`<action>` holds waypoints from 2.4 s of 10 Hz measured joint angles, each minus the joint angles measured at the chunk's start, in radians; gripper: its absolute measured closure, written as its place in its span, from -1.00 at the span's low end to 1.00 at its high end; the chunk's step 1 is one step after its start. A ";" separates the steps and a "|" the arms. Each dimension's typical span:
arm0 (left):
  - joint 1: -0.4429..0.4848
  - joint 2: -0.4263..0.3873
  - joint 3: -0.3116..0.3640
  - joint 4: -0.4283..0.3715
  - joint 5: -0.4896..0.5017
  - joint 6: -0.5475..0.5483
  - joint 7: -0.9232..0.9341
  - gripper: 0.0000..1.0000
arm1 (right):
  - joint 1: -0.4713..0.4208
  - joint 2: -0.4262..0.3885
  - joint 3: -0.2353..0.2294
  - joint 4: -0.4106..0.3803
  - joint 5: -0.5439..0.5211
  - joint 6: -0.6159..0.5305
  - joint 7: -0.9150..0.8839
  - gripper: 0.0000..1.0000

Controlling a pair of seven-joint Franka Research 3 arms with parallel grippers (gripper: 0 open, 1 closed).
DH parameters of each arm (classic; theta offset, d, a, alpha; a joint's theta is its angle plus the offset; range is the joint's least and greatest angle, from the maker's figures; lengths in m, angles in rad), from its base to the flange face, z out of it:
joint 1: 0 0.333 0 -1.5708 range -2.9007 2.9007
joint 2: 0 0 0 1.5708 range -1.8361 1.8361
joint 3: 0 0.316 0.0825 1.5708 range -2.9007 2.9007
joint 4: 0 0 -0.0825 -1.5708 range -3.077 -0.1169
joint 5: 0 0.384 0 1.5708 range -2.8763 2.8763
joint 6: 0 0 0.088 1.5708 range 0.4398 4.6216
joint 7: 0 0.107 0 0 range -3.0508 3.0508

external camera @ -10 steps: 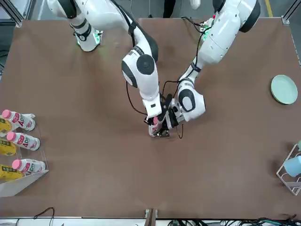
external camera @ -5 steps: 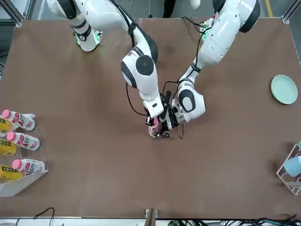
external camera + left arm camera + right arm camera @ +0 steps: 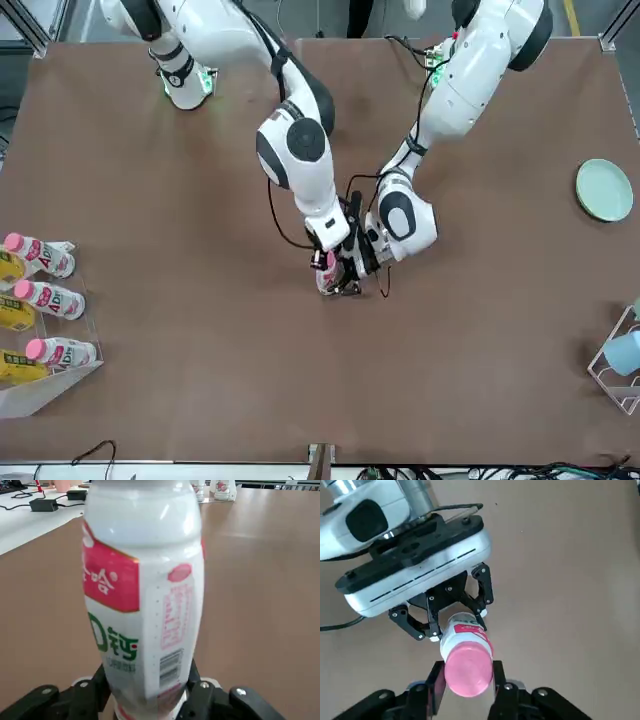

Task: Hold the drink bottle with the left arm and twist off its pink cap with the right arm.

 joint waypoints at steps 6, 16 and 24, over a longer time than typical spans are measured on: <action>0.000 0.002 0.000 0.004 -0.002 0.000 -0.001 -0.21 | -0.002 0.000 0.000 0.000 0.000 0.008 -0.107 0.15; 0.002 0.003 0.002 0.007 -0.004 0.001 -0.007 -0.21 | -0.004 0.001 -0.001 0.000 -0.004 0.021 -0.209 0.15; 0.004 0.006 0.006 0.011 -0.009 0.002 -0.022 -0.21 | -0.009 -0.001 -0.005 0.005 -0.004 0.024 -0.114 -0.17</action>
